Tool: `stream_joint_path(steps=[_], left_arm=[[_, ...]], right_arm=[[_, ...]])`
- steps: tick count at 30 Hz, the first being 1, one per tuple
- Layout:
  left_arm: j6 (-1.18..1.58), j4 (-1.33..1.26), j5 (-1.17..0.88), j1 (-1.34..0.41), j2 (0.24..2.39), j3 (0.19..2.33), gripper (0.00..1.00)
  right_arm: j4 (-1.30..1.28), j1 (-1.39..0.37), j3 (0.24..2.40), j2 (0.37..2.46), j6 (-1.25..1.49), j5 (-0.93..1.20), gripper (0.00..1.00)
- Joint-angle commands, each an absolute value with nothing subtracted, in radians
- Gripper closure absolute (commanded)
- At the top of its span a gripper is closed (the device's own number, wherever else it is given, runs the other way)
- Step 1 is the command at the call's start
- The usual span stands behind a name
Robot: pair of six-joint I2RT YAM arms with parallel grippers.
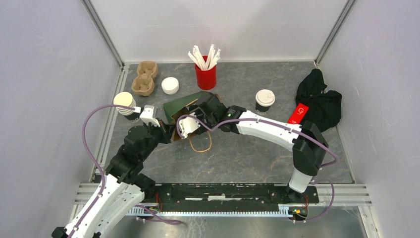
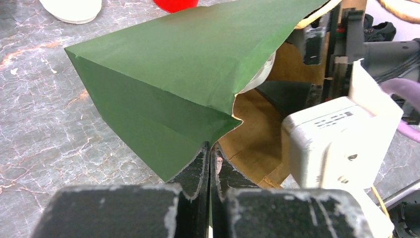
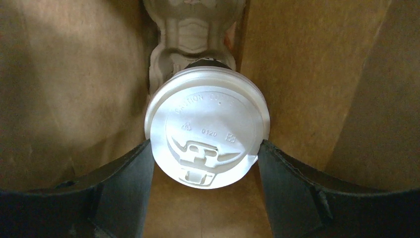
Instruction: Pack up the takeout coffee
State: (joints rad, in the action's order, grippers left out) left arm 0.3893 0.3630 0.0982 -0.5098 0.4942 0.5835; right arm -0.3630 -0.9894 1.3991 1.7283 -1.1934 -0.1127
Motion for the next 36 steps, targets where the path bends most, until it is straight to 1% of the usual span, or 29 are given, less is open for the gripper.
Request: stream_joint_path(steps=[1, 8, 20, 26, 36], left_arm=[[0.428, 0.315, 0.081, -0.505, 0.489, 0.586, 0.98], [0.448, 0.32, 0.097, -0.505, 0.493, 0.592, 0.98], [0.492, 0.42, 0.1, -0.505, 0.46, 0.641, 0.98], [0.505, 0.442, 0.097, -0.505, 0.466, 0.647, 0.98], [0.502, 0.442, 0.084, -0.505, 0.471, 0.645, 0.98]], right_arm=[[-0.326, -0.99, 1.459, 1.769, -1.224, -0.081, 0.59], [-0.316, -0.957, 1.433, 1.781, -1.202, -0.069, 0.59], [-0.49, -1.006, 1.467, 1.725, -1.061, -0.064, 0.6], [-0.421, -1.009, 1.444, 1.712, -1.042, -0.13, 0.6], [-0.395, -0.982, 1.471, 1.756, -1.093, -0.152, 0.6]])
